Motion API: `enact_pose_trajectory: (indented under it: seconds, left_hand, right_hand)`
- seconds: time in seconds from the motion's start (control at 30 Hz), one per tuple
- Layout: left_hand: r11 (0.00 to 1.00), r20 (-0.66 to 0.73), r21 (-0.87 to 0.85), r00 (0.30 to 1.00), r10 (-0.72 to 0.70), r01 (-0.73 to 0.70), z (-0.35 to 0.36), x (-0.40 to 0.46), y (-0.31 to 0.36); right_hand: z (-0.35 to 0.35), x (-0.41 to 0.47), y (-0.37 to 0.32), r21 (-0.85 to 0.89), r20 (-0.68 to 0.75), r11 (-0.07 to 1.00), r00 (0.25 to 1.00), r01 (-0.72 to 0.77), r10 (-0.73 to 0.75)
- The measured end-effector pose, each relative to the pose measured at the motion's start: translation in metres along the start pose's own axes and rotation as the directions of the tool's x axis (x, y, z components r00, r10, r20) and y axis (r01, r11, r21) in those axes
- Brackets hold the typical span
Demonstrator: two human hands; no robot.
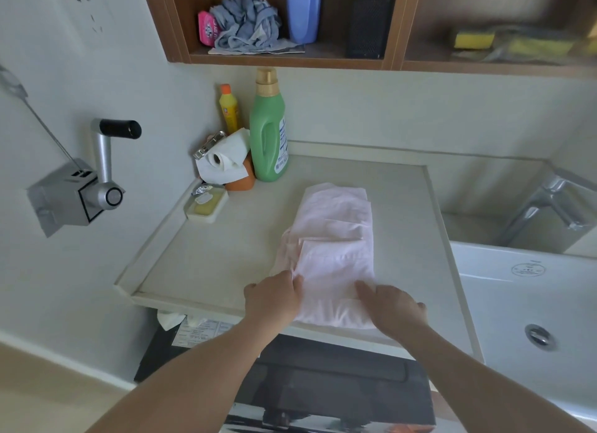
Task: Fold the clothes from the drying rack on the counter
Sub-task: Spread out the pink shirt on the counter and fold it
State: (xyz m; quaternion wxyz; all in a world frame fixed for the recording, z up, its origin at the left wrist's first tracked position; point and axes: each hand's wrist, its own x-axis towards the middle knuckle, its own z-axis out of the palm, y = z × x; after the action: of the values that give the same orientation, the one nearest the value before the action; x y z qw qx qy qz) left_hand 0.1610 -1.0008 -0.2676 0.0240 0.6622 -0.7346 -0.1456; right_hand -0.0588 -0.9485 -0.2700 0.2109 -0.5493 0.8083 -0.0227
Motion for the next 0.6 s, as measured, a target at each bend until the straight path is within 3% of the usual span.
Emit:
enact_pose_trajectory:
  seconds: [0.1, 0.23, 0.27, 0.33, 0.4, 0.47, 0.6]
  left_hand:
    - [0.995, 0.011, 0.099, 1.0, 0.022, -0.023, 0.002, -0.002, 0.0]
    - [0.983, -0.111, 0.177, 0.991, 0.077, -0.056, 0.003, -0.005, 0.007]
    - [0.972, -0.181, 0.187, 0.967, 0.179, -0.144, 0.003, -0.004, 0.011]
    - [0.887, -0.266, 0.19, 0.847, 0.46, -0.422, 0.003, 0.001, 0.024]
    - [0.778, -0.156, 0.205, 0.765, 0.625, -0.594, 0.002, 0.007, 0.041]
    - [0.796, 0.015, 0.163, 0.808, 0.589, -0.583, 0.006, 0.014, 0.058]
    - [0.891, 0.103, 0.202, 0.913, 0.394, -0.407, 0.015, 0.039, 0.07]
  right_hand:
    - [0.007, -0.007, 0.001, -0.122, -0.119, 0.99, 0.991, -0.068, 0.054]
    - [0.003, -0.002, 0.0, -0.101, 0.006, 0.991, 0.996, -0.089, 0.09]
    - [0.002, 0.001, 0.001, -0.113, 0.042, 0.992, 0.997, -0.061, 0.066]
    - [0.0, 0.005, 0.002, -0.131, 0.14, 0.991, 0.99, -0.006, 0.024]
    - [-0.003, 0.008, 0.0, -0.154, 0.278, 0.983, 0.959, 0.099, -0.053]
    - [-0.009, 0.007, 0.0, -0.095, 0.382, 0.98, 0.916, 0.173, -0.124]
    - [-0.023, 0.012, 0.008, 0.334, 0.346, 0.943, 0.931, -0.005, -0.117]
